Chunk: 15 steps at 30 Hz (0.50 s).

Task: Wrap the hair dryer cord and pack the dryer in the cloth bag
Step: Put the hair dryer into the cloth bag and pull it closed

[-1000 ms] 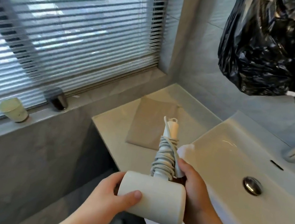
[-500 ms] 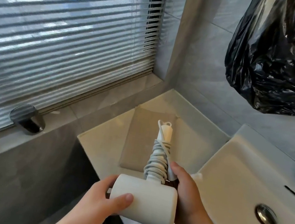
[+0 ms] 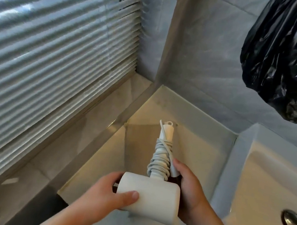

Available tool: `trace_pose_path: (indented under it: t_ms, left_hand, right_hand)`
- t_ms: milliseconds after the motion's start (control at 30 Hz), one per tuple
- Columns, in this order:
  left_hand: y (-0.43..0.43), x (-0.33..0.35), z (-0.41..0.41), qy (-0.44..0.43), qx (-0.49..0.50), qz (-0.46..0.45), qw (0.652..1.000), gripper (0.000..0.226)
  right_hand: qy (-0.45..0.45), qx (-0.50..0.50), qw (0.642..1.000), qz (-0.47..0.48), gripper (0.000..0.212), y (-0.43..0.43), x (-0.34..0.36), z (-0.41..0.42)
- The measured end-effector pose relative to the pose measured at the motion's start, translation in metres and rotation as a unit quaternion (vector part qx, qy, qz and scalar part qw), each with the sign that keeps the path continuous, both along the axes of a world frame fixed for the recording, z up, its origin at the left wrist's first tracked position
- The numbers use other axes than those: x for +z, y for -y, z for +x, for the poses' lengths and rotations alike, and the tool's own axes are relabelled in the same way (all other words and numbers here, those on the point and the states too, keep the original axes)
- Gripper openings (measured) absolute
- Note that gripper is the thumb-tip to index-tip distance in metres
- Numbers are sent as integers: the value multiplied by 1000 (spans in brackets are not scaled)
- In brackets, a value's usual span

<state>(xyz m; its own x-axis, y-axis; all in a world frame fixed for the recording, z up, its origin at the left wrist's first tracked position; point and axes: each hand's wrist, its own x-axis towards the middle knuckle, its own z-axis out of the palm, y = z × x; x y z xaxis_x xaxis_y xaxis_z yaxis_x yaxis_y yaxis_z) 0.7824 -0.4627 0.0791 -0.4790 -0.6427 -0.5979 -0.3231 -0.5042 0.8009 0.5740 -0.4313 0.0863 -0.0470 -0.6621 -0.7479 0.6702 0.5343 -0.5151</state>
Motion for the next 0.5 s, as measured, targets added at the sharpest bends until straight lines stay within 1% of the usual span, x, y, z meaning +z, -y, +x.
trace_pose_path:
  t_ms: [100,133,233,300,333,367,400,433,500]
  left_hand:
    - [26,-1,-12,12,-71,-6,997,53]
    - [38,-6,-18,7,-52,3,999,45]
    - [85,-27,-46,14,87,45,995,30]
    - [111,-47,-72,40,103,21,994,13]
    - [122,-60,-86,52,95,9,994,23]
    - [132,-72,-102,61,88,7,994,39]
    - [141,-87,-117,64,84,16,994,49]
    - [148,-97,-127,72,88,28,993,55]
    - [160,-111,-138,104,84,34,990,56]
  right_hand:
    - [-8,-35,999,19,43,11,-3,-12]
    - [-3,-47,999,25,42,15,-3,-17]
    - [-6,-67,997,35,38,22,-6,-33]
    - [-21,-62,997,42,40,27,-10,-43]
    - [-26,-57,997,41,40,29,-10,-48]
    - [-30,-52,997,39,37,31,-10,-54]
    - [-35,-49,997,39,34,34,-12,-61]
    - [-41,-47,997,36,33,36,-12,-65]
    - [-54,-44,997,30,32,39,-14,-71]
